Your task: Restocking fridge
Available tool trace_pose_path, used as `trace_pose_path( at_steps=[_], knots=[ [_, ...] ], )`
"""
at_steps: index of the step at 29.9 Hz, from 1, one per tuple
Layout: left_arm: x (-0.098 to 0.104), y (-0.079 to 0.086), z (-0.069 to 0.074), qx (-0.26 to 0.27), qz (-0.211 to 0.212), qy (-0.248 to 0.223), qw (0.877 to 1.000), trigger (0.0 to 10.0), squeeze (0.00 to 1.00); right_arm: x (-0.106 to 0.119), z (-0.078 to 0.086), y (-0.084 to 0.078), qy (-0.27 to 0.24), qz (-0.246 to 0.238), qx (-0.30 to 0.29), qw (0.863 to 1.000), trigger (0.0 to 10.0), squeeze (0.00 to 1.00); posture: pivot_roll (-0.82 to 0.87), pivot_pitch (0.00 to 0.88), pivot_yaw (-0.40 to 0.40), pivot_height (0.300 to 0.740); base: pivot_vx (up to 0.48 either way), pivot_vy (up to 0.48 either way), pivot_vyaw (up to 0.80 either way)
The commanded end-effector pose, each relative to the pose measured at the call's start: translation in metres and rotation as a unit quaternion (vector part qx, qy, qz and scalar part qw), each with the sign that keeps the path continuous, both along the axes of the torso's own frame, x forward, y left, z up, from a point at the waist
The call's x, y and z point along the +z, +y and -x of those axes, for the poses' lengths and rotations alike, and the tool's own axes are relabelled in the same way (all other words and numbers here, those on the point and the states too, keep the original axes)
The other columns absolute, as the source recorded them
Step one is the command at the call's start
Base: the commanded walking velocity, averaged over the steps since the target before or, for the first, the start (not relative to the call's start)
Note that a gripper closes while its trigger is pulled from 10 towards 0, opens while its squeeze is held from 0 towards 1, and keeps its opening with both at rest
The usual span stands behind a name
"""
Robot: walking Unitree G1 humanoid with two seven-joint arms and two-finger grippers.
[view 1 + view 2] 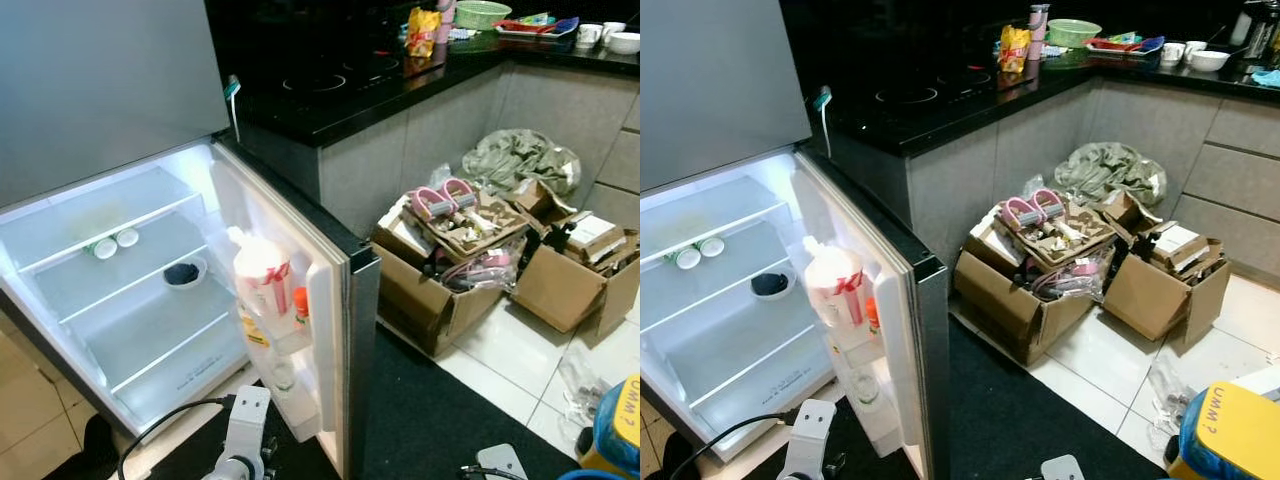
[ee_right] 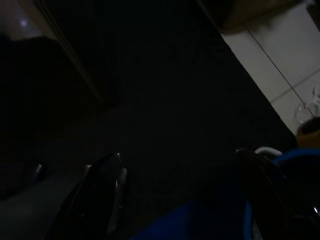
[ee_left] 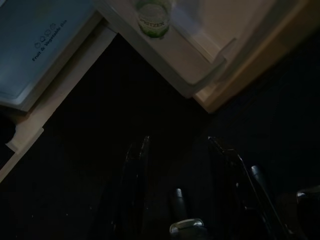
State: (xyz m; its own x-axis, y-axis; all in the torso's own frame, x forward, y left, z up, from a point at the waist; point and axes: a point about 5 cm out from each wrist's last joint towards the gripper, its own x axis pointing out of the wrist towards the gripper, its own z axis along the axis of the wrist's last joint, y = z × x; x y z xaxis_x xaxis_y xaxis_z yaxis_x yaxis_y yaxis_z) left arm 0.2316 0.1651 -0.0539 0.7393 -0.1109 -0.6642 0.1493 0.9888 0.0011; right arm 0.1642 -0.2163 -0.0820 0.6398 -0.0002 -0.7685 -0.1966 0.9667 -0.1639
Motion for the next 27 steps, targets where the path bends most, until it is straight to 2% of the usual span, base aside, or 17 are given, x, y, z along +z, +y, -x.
trace_pose_path(
  at_steps=[1, 2, 3, 4, 5, 7, 8, 11, 12, 13, 17, 18, 20, 21, 23, 26, 27],
  knots=[
    [0.000, 0.004, 0.001, 0.002, -0.004, -0.004, 1.000, 10.0, 0.00, 0.004, -0.009, 0.002, -0.019, 0.002, -0.003, 1.000, 10.0, 0.00, -0.10, 0.015, 0.037, 0.726, 0.000, 0.000, 0.00],
    [0.000, 0.005, 0.002, 0.007, -0.001, -0.006, 1.000, 10.0, 0.00, 0.007, -0.016, -0.001, -0.029, 0.014, -0.015, 0.999, 10.0, 0.00, -0.10, 0.015, 0.041, 0.726, 0.000, 0.000, 0.00],
    [-0.001, 0.007, 0.003, 0.015, 0.000, -0.003, 1.000, 10.0, 0.00, 0.014, -0.027, -0.005, -0.051, 0.011, -0.038, 0.998, 6.2, 0.00, -0.10, 0.014, 0.043, 0.726, 0.000, 0.000, 0.00],
    [-0.002, 0.009, 0.004, 0.020, 0.001, 0.000, 1.000, 10.0, 0.00, 0.019, -0.034, -0.008, -0.067, 0.006, -0.054, 0.996, 6.2, 0.00, -0.10, 0.014, 0.045, 0.726, 0.000, 0.000, 0.00],
    [-0.003, 0.012, 0.006, 0.021, -0.009, 0.004, 1.000, 10.0, 0.00, 0.027, -0.047, -0.008, -0.092, -0.013, -0.063, 0.994, 0.0, 0.00, -0.10, 0.014, 0.045, 0.726, 0.000, 0.000, 0.00],
    [-0.004, 0.014, 0.008, 0.021, -0.017, 0.006, 1.000, 10.0, 0.00, 0.032, -0.054, -0.008, -0.108, -0.028, -0.066, 0.992, 0.0, 0.00, -0.10, 0.014, 0.045, 0.726, 0.000, 0.000, 0.00],
    [-0.007, 0.020, 0.012, 0.019, -0.037, 0.016, 0.999, 10.0, 0.00, 0.048, -0.078, -0.004, -0.141, -0.034, -0.055, 0.988, 0.0, 0.00, -0.11, 0.015, 0.049, 0.726, 0.000, 0.000, 0.00],
    [-0.007, 0.026, 0.015, 0.027, -0.052, 0.017, 0.998, 10.0, 0.00, 0.061, -0.097, 0.000, -0.164, -0.041, -0.052, 0.984, 0.0, 0.00, -0.11, 0.017, 0.050, 0.726, 0.000, 0.000, 0.00],
    [-0.008, 0.029, 0.017, 0.033, -0.060, 0.018, 0.998, 10.0, 0.00, 0.068, -0.107, 0.005, -0.170, -0.042, -0.047, 0.983, 1.7, 0.00, -0.11, 0.021, 0.049, 0.726, 0.000, 0.000, 0.00],
    [-0.009, 0.033, 0.019, 0.037, -0.069, 0.023, 0.997, 10.0, 0.00, 0.075, -0.119, 0.014, -0.174, -0.046, -0.034, 0.983, 10.0, 0.00, -0.11, 0.023, 0.048, 0.726, 0.000, 0.000, 0.00],
    [-0.011, 0.037, 0.024, 0.038, -0.084, 0.034, 0.995, 10.0, 0.00, 0.092, -0.142, 0.039, -0.180, -0.050, 0.018, 0.982, 10.0, 0.00, -0.11, 0.027, 0.045, 0.726, 0.000, 0.000, 0.00],
    [-0.013, 0.037, 0.026, 0.037, -0.084, 0.037, 0.995, 10.0, 0.00, 0.108, -0.159, 0.062, -0.198, -0.045, 0.066, 0.977, 10.0, 0.00, -0.10, 0.030, 0.041, 0.726, 0.000, 0.000, 0.00],
    [-0.013, 0.036, 0.027, 0.037, -0.082, 0.037, 0.995, 10.0, 0.00, 0.121, -0.170, 0.079, -0.213, -0.046, 0.092, 0.972, 10.0, 0.00, -0.10, 0.029, 0.035, 0.726, 0.000, 0.000, 0.00],
    [-0.013, 0.036, 0.027, 0.037, -0.082, 0.037, 0.995, 10.0, 0.00, 0.121, -0.170, 0.079, -0.213, -0.046, 0.092, 0.972, 10.0, 0.00, -0.10, 0.029, 0.035, 0.726, 0.000, 0.000, 0.00],
    [-0.014, 0.035, 0.029, 0.038, -0.081, 0.038, 0.995, 10.0, 0.00, 0.135, -0.181, 0.103, -0.228, -0.067, 0.119, 0.964, 10.0, 0.00, -0.10, 0.030, 0.032, 0.726, 0.000, 0.000, 0.00],
    [-0.015, 0.034, 0.029, 0.038, -0.081, 0.039, 0.995, 10.0, 0.00, 0.140, -0.183, 0.110, -0.231, -0.073, 0.127, 0.962, 10.0, 0.00, -0.10, 0.030, 0.032, 0.726, 0.000, 0.000, 0.00],
    [-0.015, 0.034, 0.030, 0.039, -0.080, 0.040, 0.995, 10.0, 0.00, 0.146, -0.186, 0.124, -0.233, -0.089, 0.148, 0.957, 10.0, 0.00, -0.09, 0.031, 0.028, 0.726, 0.000, 0.000, 0.00]
  ],
)
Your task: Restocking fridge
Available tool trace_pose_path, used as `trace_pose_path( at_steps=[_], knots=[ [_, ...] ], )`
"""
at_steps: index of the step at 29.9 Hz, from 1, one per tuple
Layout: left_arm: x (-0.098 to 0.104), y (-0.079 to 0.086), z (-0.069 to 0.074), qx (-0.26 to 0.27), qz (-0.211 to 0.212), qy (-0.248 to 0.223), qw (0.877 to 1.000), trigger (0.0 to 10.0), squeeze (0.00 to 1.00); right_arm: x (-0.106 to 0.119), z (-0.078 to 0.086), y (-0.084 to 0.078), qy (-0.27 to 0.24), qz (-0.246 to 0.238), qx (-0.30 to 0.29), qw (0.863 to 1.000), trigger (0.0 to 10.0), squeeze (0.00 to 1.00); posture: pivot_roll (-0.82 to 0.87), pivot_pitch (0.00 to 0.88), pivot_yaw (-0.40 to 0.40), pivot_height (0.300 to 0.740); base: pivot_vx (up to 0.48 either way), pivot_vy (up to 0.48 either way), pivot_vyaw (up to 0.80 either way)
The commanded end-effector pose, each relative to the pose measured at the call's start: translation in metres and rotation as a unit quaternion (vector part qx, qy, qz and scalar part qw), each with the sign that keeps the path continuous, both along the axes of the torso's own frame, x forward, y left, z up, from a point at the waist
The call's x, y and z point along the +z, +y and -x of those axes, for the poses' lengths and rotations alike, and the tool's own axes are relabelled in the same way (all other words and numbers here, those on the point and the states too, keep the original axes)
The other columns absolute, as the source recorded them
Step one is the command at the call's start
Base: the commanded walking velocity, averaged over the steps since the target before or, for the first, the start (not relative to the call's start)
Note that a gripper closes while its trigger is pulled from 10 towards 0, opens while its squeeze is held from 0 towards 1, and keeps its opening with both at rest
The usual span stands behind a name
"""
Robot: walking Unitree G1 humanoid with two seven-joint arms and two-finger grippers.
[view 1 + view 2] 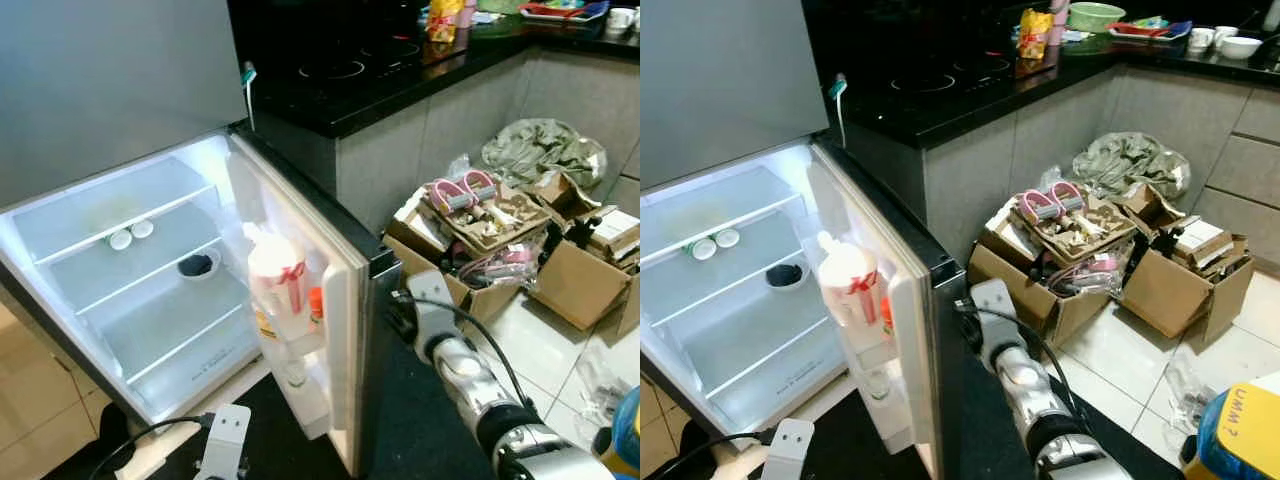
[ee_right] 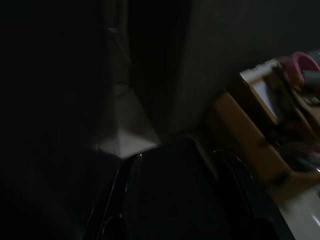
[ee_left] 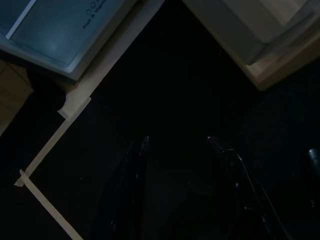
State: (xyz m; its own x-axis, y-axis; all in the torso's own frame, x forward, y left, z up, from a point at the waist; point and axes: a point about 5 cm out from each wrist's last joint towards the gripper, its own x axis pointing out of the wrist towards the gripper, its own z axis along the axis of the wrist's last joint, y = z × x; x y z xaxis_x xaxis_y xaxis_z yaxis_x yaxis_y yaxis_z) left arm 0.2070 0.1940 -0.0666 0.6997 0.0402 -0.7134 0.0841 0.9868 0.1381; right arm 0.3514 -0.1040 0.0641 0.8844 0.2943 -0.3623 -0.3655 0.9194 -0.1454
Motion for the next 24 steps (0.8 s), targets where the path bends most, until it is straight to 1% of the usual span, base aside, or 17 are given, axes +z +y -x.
trace_pose_path(
  at_steps=[1, 3, 5, 8, 9, 10, 11, 12, 13, 14, 17, 18, 19, 20, 22, 23, 24],
  knots=[
    [-0.003, 0.006, 0.006, 0.006, -0.007, 0.011, 1.000, 10.0, 0.00, 0.005, 0.000, 0.023, 0.005, -0.009, 0.050, 0.999, 10.0, 0.00, -0.09, 0.031, 0.028, 0.726, 0.000, 0.000, 0.00],
    [-0.004, 0.006, 0.007, 0.008, -0.005, 0.014, 1.000, 10.0, 0.00, 0.015, 0.001, 0.051, 0.018, -0.028, 0.127, 0.991, 10.0, 0.00, -0.09, 0.033, 0.028, 0.726, 0.000, 0.000, 0.00],
    [-0.005, 0.007, 0.010, 0.008, -0.006, 0.020, 1.000, 10.0, 0.00, 0.024, 0.013, 0.085, 0.050, -0.065, 0.248, 0.965, 10.0, 0.00, -0.09, 0.035, 0.033, 0.726, 0.000, 0.000, 0.00],
    [-0.006, 0.009, 0.012, 0.009, -0.004, 0.022, 1.000, 10.0, 0.00, 0.042, 0.034, 0.119, 0.081, -0.116, 0.384, 0.912, 10.0, 0.00, -0.09, 0.036, 0.036, 0.726, 0.000, 0.000, 0.00],
    [-0.007, 0.009, 0.014, 0.006, -0.006, 0.026, 1.000, 10.0, 0.00, 0.062, 0.044, 0.134, 0.087, -0.177, 0.424, 0.884, 10.0, 0.00, -0.09, 0.037, 0.037, 0.726, 0.000, 0.000, 0.00],
    [-0.008, 0.010, 0.016, 0.004, -0.007, 0.031, 0.999, 10.0, 0.00, 0.088, 0.057, 0.147, 0.088, -0.251, 0.464, 0.845, 10.0, 0.00, -0.09, 0.037, 0.037, 0.726, 0.000, 0.000, 0.00],
    [-0.009, 0.010, 0.018, 0.003, -0.008, 0.034, 0.999, 10.0, 0.00, 0.105, 0.067, 0.154, 0.089, -0.296, 0.493, 0.813, 10.0, 0.00, -0.09, 0.037, 0.037, 0.726, 0.000, 0.000, 0.00],
    [-0.010, 0.011, 0.020, 0.003, -0.009, 0.039, 0.999, 10.0, 0.00, 0.132, 0.079, 0.160, 0.075, -0.352, 0.527, 0.770, 10.0, 0.00, -0.09, 0.039, 0.037, 0.726, 0.000, 0.000, 0.00],
    [-0.010, 0.011, 0.020, 0.003, -0.009, 0.039, 0.999, 10.0, 0.00, 0.132, 0.079, 0.160, 0.075, -0.352, 0.527, 0.770, 10.0, 0.00, -0.09, 0.039, 0.037, 0.726, 0.000, 0.000, 0.00],
    [-0.012, 0.013, 0.024, 0.005, -0.010, 0.045, 0.999, 10.0, 0.00, 0.158, 0.085, 0.163, 0.042, -0.400, 0.541, 0.739, 10.0, 0.00, -0.09, 0.039, 0.037, 0.726, 0.000, 0.000, 0.00],
    [-0.013, 0.014, 0.026, 0.007, -0.010, 0.048, 0.999, 10.0, 0.00, 0.166, 0.082, 0.163, 0.020, -0.413, 0.531, 0.740, 10.0, 0.00, -0.09, 0.041, 0.036, 0.726, 0.000, 0.000, 0.00],
    [-0.014, 0.015, 0.028, 0.011, -0.010, 0.052, 0.999, 10.0, 0.00, 0.149, 0.055, 0.157, 0.002, -0.387, 0.450, 0.805, 10.0, 0.00, -0.09, 0.040, 0.037, 0.726, 0.000, 0.000, 0.00],
    [-0.014, 0.016, 0.030, 0.011, -0.011, 0.056, 0.998, 10.0, 0.00, 0.131, 0.034, 0.148, -0.005, -0.356, 0.379, 0.854, 10.0, 0.00, -0.09, 0.039, 0.036, 0.726, 0.000, 0.000, 0.00],
    [-0.015, 0.016, 0.031, 0.011, -0.011, 0.059, 0.998, 10.0, 0.00, 0.114, 0.020, 0.137, -0.003, -0.324, 0.323, 0.889, 10.0, 0.00, -0.09, 0.039, 0.036, 0.726, 0.000, 0.000, 0.00],
    [-0.016, 0.016, 0.032, 0.012, -0.012, 0.063, 0.998, 10.0, 0.00, 0.088, 0.006, 0.116, 0.003, -0.270, 0.252, 0.929, 10.0, 0.00, -0.09, 0.037, 0.037, 0.726, 0.000, 0.000, 0.00],
    [-0.016, 0.016, 0.032, 0.012, -0.012, 0.063, 0.998, 10.0, 0.00, 0.088, 0.006, 0.116, 0.003, -0.270, 0.252, 0.929, 10.0, 0.00, -0.09, 0.037, 0.037, 0.726, 0.000, 0.000, 0.00],
    [-0.016, 0.016, 0.033, 0.013, -0.013, 0.064, 0.998, 10.0, 0.00, 0.079, 0.003, 0.106, 0.005, -0.249, 0.231, 0.940, 10.0, 0.00, -0.09, 0.037, 0.037, 0.726, 0.000, 0.000, 0.00]
  ],
)
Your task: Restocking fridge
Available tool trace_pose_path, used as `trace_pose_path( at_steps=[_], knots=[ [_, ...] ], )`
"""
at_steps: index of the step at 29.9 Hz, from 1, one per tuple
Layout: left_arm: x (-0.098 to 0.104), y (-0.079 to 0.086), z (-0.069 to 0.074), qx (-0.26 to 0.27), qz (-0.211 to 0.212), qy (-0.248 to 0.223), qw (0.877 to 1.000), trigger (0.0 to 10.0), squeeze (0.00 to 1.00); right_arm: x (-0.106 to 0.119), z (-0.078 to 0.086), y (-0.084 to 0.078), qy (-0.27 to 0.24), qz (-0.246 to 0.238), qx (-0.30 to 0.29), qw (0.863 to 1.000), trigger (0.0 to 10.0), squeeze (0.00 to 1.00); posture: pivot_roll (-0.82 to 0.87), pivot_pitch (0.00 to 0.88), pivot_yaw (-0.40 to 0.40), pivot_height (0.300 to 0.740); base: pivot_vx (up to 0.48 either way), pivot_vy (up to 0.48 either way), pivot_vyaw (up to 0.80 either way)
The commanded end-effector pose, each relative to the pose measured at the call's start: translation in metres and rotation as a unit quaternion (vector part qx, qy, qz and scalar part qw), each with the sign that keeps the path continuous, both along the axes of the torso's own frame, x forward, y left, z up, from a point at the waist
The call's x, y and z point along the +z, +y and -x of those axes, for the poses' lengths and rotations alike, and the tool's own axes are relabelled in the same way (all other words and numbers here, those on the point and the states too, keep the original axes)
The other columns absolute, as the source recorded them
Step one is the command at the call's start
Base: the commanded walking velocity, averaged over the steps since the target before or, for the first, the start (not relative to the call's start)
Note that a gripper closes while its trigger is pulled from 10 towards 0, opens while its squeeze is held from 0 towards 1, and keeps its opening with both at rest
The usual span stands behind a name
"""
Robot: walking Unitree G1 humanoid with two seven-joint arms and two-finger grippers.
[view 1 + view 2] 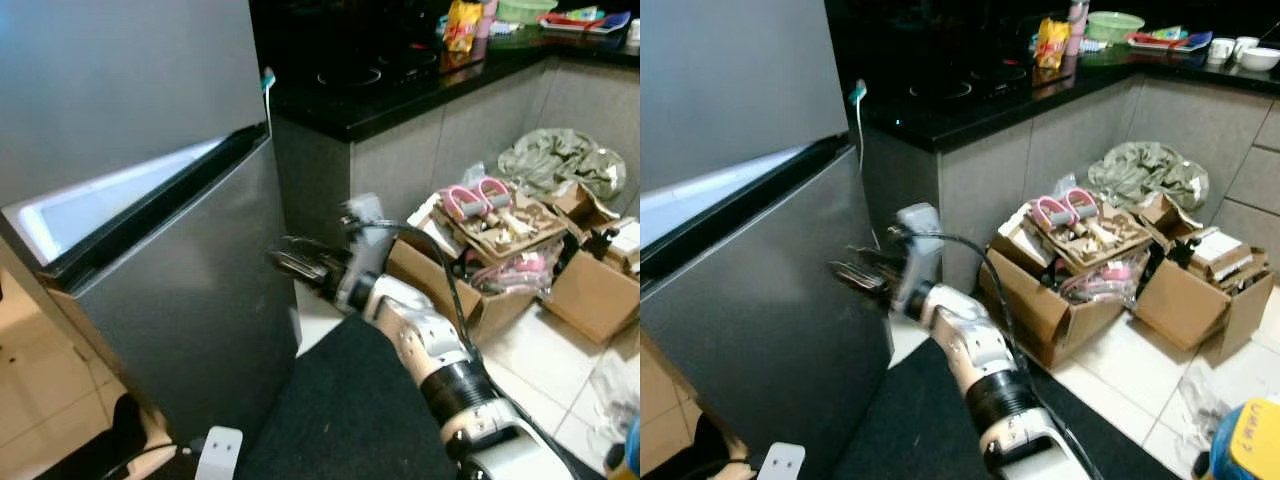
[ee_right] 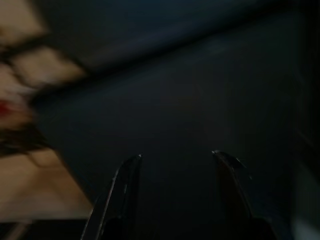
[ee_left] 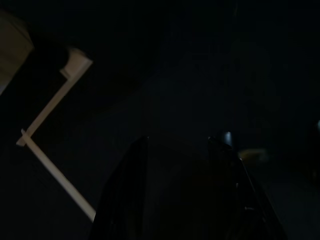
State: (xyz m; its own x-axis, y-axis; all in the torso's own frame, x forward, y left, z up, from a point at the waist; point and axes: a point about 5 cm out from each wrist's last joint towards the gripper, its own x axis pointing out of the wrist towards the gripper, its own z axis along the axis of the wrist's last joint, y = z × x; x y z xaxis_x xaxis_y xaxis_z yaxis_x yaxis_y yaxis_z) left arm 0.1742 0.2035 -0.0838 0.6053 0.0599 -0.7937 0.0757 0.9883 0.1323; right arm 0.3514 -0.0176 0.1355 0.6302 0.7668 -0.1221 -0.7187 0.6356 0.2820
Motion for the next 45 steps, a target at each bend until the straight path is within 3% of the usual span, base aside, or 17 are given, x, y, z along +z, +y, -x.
trace_pose_path(
  at_steps=[1, 2, 4, 5, 8, 9, 10, 11, 12, 13, 14, 17, 20, 22, 28, 35, 45],
  knots=[
    [0.001, 0.007, 0.000, 0.000, -0.010, 0.005, 1.000, 10.0, 0.00, -0.012, 0.003, -0.008, 0.005, 0.047, -0.035, 0.998, 10.0, 0.00, -0.09, 0.035, 0.039, 0.726, 0.000, 0.000, 0.00],
    [0.001, 0.007, 0.000, 0.000, -0.010, 0.005, 1.000, 10.0, 0.00, -0.012, 0.003, -0.008, 0.005, 0.047, -0.035, 0.998, 10.0, 0.00, -0.09, 0.035, 0.039, 0.726, 0.000, 0.000, 0.00],
    [0.001, 0.007, 0.000, 0.000, -0.008, 0.003, 1.000, 10.0, 0.00, -0.045, 0.010, -0.050, 0.046, 0.117, -0.103, 0.987, 10.0, 0.00, -0.09, 0.033, 0.045, 0.726, 0.000, 0.000, 0.00],
    [0.001, 0.007, 0.000, 0.000, -0.008, 0.003, 1.000, 10.0, 0.00, -0.045, 0.010, -0.050, 0.046, 0.117, -0.103, 0.987, 10.0, 0.00, -0.09, 0.033, 0.045, 0.726, 0.000, 0.000, 0.00],
    [0.001, 0.005, -0.002, -0.005, -0.006, 0.003, 1.000, 10.0, 0.00, -0.098, 0.029, -0.104, 0.081, 0.212, -0.185, 0.956, 10.0, 0.00, -0.09, 0.033, 0.047, 0.726, 0.000, 0.000, 0.00],
    [0.002, 0.005, -0.003, -0.007, -0.005, 0.003, 1.000, 10.0, 0.00, -0.112, 0.037, -0.116, 0.091, 0.237, -0.197, 0.947, 10.0, 0.00, -0.09, 0.033, 0.047, 0.726, 0.000, 0.000, 0.00],
    [0.002, 0.005, -0.003, -0.007, -0.005, 0.003, 1.000, 10.0, 0.00, -0.112, 0.037, -0.116, 0.091, 0.237, -0.197, 0.947, 10.0, 0.00, -0.09, 0.033, 0.047, 0.726, 0.000, 0.000, 0.00],
    [0.002, 0.004, -0.004, -0.010, -0.004, 0.004, 1.000, 10.0, 0.00, -0.131, 0.051, -0.132, 0.113, 0.268, -0.215, 0.932, 10.0, 0.00, -0.09, 0.033, 0.047, 0.726, 0.000, 0.000, 0.00],
    [0.003, 0.002, -0.008, -0.017, -0.001, 0.002, 1.000, 10.0, 0.00, -0.169, 0.093, -0.167, 0.171, 0.334, -0.246, 0.894, 10.0, 0.00, -0.09, 0.030, 0.057, 0.726, 0.000, 0.000, 0.00],
    [0.004, 0.001, -0.009, -0.018, 0.000, 0.001, 1.000, 10.0, 0.00, -0.179, 0.107, -0.177, 0.189, 0.352, -0.253, 0.881, 10.0, 0.00, -0.09, 0.030, 0.057, 0.726, 0.000, 0.000, 0.00],
    [0.004, 0.001, -0.009, -0.018, 0.000, 0.001, 1.000, 10.0, 0.00, -0.179, 0.107, -0.177, 0.189, 0.352, -0.253, 0.881, 10.0, 0.00, -0.09, 0.030, 0.057, 0.726, 0.000, 0.000, 0.00],
    [0.005, -0.001, -0.013, -0.027, 0.000, -0.004, 1.000, 10.0, 0.00, -0.203, 0.150, -0.199, 0.258, 0.372, -0.281, 0.846, 10.0, 0.00, -0.08, 0.023, 0.061, 0.726, 0.000, 0.000, 0.00],
    [0.007, -0.003, -0.017, -0.025, 0.003, -0.008, 1.000, 10.0, 0.00, -0.215, 0.180, -0.210, 0.296, 0.370, -0.310, 0.824, 10.0, 0.00, -0.08, 0.023, 0.065, 0.726, 0.000, 0.000, 0.00],
    [0.008, -0.005, -0.020, -0.027, 0.006, -0.012, 1.000, 10.0, 0.00, -0.218, 0.189, -0.210, 0.302, 0.362, -0.321, 0.822, 10.0, 0.00, -0.09, 0.023, 0.073, 0.726, 0.000, 0.000, 0.00],
    [0.009, -0.012, -0.022, -0.050, 0.005, -0.015, 0.999, 10.0, 0.00, -0.220, 0.192, -0.209, 0.282, 0.371, -0.322, 0.824, 10.0, 0.00, -0.10, 0.022, 0.087, 0.726, 0.000, 0.000, 0.00],
    [0.017, -0.022, -0.037, -0.063, 0.023, -0.046, 0.997, 10.0, 0.00, -0.217, 0.186, -0.207, 0.246, 0.361, -0.342, 0.832, 10.0, 0.00, -0.10, 0.009, 0.084, 0.726, 0.000, 0.000, 0.00],
    [0.021, -0.026, -0.043, -0.063, 0.032, -0.071, 0.995, 10.0, 0.00, -0.215, 0.180, -0.204, 0.237, 0.370, -0.320, 0.839, 10.0, 0.00, -0.10, 0.002, 0.073, 0.726, 0.000, 0.000, 0.44]
  ],
)
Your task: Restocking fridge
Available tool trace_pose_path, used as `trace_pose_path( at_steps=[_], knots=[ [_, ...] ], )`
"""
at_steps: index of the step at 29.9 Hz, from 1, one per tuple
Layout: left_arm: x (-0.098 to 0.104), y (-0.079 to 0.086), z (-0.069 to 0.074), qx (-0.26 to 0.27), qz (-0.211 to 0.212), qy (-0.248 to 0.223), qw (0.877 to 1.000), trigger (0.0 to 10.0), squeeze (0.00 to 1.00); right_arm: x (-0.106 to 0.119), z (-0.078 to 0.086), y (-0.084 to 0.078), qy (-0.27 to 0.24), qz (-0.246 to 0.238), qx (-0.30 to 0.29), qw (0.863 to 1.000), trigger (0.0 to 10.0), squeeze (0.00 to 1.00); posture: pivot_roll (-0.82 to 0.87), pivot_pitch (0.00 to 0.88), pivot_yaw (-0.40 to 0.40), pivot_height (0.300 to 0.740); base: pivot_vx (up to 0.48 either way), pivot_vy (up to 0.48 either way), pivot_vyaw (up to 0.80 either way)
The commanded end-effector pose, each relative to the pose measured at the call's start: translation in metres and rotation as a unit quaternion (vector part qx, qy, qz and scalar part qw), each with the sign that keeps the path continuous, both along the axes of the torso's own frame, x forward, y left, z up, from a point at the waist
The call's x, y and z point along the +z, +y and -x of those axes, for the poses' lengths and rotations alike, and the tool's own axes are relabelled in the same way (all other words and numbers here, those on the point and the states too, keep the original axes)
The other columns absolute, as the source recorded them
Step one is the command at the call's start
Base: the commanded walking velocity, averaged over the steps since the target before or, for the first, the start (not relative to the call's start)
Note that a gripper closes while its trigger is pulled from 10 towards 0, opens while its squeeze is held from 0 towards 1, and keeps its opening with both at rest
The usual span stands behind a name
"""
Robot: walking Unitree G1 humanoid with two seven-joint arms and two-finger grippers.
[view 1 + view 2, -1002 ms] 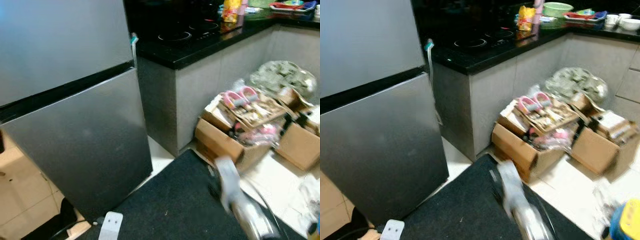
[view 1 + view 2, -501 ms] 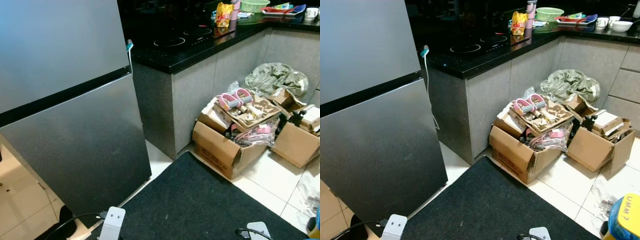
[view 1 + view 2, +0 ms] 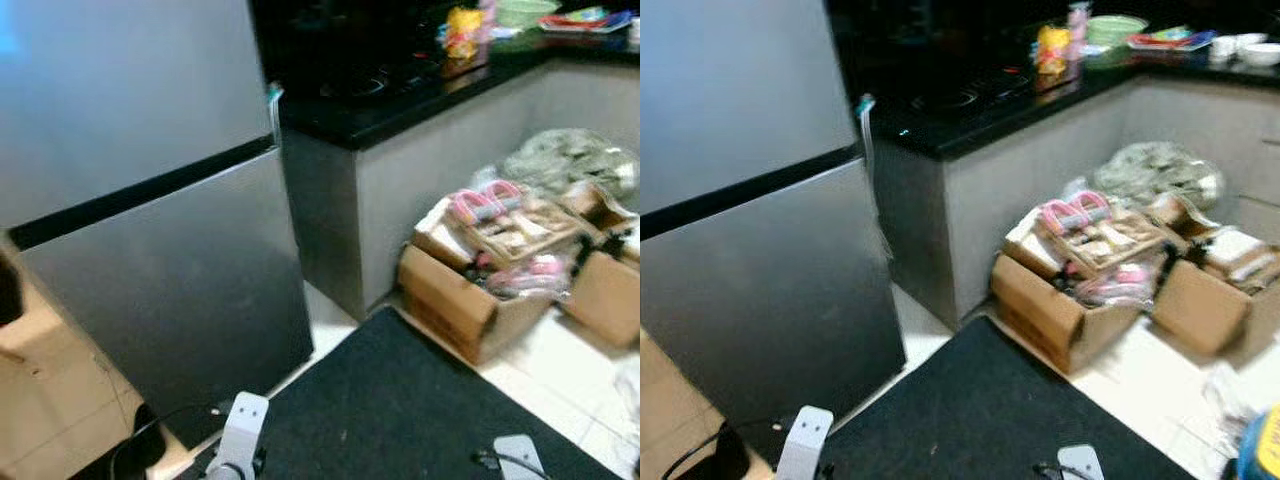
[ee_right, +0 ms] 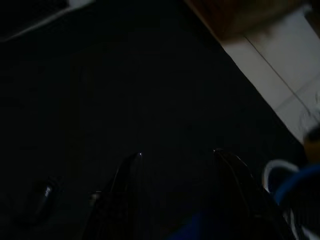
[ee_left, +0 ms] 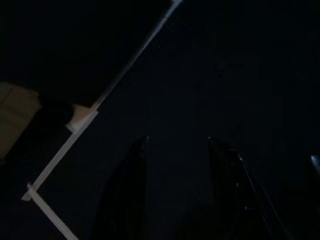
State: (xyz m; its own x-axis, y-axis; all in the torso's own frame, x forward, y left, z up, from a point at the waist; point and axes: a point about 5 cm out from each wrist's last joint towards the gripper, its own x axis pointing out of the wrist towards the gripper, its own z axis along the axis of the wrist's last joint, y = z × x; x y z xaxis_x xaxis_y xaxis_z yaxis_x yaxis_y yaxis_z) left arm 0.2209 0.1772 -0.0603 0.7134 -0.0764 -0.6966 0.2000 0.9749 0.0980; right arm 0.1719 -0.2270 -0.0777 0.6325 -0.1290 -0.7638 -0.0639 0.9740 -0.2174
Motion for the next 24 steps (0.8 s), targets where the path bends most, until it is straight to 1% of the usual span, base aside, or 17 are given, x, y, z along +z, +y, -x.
trace_pose_path(
  at_steps=[1, 5, 9, 10, 13, 18, 24],
  knots=[
    [-0.002, -0.001, 0.004, 0.008, 0.007, 0.002, 1.000, 10.0, 0.00, -0.002, 0.000, 0.006, 0.003, -0.006, 0.012, 1.000, 10.0, 0.00, -0.10, 0.002, 0.073, 0.726, 0.000, 0.000, 0.80],
    [-0.003, -0.003, 0.004, 0.008, 0.011, 0.010, 1.000, 10.0, 0.00, -0.002, 0.000, 0.007, 0.006, 0.000, 0.027, 1.000, 10.0, 0.00, -0.10, 0.002, 0.073, 0.726, 0.000, 0.000, 0.80],
    [0.002, -0.008, -0.002, 0.003, 0.024, -0.017, 1.000, 10.0, 0.00, -0.002, -0.001, 0.011, 0.000, -0.004, 0.030, 1.000, 10.0, 0.00, -0.10, 0.000, 0.076, 0.726, 0.000, 0.000, 0.80],
    [0.002, -0.008, -0.002, 0.003, 0.024, -0.017, 1.000, 10.0, 0.00, -0.002, -0.001, 0.011, 0.000, -0.004, 0.030, 1.000, 10.0, 0.00, -0.10, 0.000, 0.076, 0.726, 0.000, 0.000, 0.80],
    [0.007, -0.014, -0.008, -0.021, 0.028, -0.035, 0.999, 10.0, 0.00, -0.002, -0.002, 0.013, -0.003, -0.006, 0.029, 1.000, 10.0, 0.00, -0.09, 0.001, 0.080, 0.726, 0.000, 0.000, 0.80],
    [0.009, -0.015, -0.011, -0.023, 0.026, -0.038, 0.999, 10.0, 0.00, -0.002, -0.002, 0.014, -0.007, -0.009, 0.028, 1.000, 10.0, 0.00, -0.09, 0.005, 0.082, 0.726, 0.000, 0.000, 0.80],
    [0.010, -0.016, -0.011, -0.021, 0.026, -0.038, 0.999, 10.0, 0.00, -0.002, -0.003, 0.015, -0.010, -0.012, 0.026, 1.000, 10.0, 0.00, -0.09, 0.006, 0.084, 0.726, 0.000, 0.000, 0.80]
  ],
)
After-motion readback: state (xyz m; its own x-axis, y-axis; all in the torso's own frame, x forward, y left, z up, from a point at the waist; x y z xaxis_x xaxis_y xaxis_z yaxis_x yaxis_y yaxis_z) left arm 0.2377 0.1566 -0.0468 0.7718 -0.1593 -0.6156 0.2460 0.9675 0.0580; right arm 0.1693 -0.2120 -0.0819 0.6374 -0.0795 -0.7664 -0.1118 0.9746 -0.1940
